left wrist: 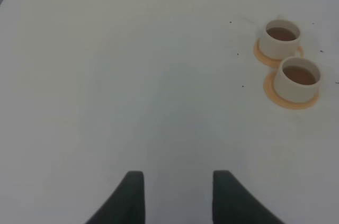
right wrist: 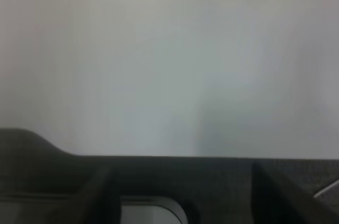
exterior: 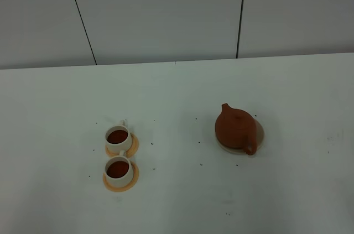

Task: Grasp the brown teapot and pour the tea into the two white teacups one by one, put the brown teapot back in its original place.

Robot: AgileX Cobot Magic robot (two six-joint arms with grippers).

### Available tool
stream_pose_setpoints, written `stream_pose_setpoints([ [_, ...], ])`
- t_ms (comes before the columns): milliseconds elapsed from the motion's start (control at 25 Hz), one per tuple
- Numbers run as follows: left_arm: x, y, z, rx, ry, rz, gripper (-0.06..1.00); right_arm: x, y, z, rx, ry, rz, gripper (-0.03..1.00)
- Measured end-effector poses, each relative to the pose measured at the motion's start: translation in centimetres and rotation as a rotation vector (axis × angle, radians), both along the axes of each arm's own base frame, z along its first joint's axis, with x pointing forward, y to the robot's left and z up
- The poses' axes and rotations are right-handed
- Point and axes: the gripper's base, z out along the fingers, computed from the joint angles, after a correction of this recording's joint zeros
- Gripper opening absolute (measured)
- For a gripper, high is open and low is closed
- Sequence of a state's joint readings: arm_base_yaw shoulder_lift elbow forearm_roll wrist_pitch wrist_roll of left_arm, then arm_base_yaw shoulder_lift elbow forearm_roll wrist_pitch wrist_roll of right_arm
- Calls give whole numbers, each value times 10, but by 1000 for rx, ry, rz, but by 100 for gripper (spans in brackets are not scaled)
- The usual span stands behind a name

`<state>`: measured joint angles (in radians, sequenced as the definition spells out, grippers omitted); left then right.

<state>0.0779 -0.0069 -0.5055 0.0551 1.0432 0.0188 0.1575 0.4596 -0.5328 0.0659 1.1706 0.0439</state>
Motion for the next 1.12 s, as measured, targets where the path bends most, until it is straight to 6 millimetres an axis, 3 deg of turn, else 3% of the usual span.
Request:
stream_pose_setpoints([
  [320,0,0,0,0,0,0,37,0,-1,-1,5,-116,-10,49],
  [760,0,0,0,0,0,0,37,0,-2,-4,1,-113,-14,44],
  [1120,0,0,0,0,0,0,37,-36,-12,5,4,-374,-205,38],
])
